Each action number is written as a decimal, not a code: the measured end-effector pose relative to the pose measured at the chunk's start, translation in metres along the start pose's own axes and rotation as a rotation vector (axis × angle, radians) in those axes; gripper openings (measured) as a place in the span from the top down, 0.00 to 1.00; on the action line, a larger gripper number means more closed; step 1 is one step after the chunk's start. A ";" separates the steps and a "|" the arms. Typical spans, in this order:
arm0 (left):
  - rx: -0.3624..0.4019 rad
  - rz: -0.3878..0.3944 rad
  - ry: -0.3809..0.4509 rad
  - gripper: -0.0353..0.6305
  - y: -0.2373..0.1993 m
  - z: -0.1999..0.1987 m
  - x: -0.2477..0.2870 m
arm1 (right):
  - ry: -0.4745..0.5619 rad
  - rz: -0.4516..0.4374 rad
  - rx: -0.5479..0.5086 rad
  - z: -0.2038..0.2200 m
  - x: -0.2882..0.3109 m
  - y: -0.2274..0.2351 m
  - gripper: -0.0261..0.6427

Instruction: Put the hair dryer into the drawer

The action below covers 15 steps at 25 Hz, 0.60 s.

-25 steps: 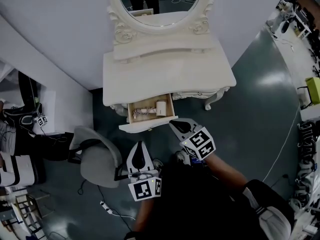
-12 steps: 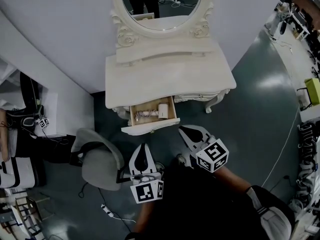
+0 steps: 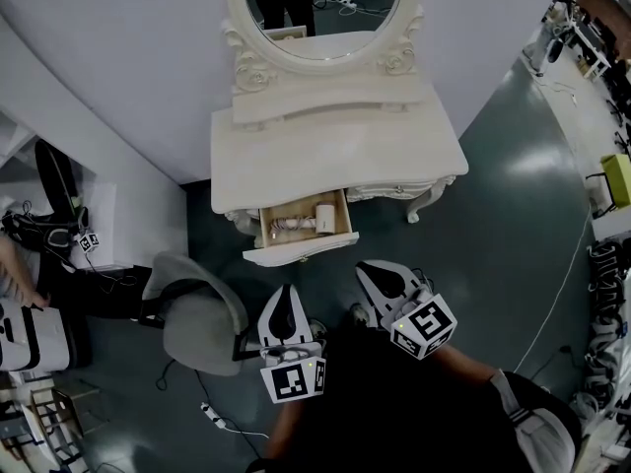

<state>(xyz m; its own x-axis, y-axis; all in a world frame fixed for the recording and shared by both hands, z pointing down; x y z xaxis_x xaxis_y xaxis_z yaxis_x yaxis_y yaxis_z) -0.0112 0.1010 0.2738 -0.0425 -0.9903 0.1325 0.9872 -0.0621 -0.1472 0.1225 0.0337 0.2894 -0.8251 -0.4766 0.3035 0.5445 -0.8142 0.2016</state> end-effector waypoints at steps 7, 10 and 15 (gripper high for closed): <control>0.001 -0.008 0.003 0.91 -0.007 0.001 0.000 | 0.015 0.001 -0.001 0.000 0.005 -0.004 0.92; 0.001 -0.009 -0.002 0.91 -0.009 0.002 0.000 | 0.014 0.006 -0.006 -0.001 0.007 -0.005 0.91; -0.001 -0.005 -0.002 0.91 -0.008 0.003 0.002 | 0.012 0.003 -0.012 0.000 0.008 -0.007 0.92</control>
<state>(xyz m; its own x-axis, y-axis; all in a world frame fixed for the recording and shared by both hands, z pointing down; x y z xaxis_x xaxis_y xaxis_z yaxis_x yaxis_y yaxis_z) -0.0186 0.1002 0.2777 -0.0468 -0.9897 0.1351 0.9868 -0.0668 -0.1477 0.1122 0.0356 0.2902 -0.8255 -0.4827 0.2926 0.5448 -0.8169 0.1893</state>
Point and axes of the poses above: the fingertips, and each gripper's own axes: x forward along the fingers, y to its right, z out of its underside, the point moved 1 cm from there along -x, backward along the fingers, and after that the axes turned 7 degrees about -y, right-handed, at the moved point
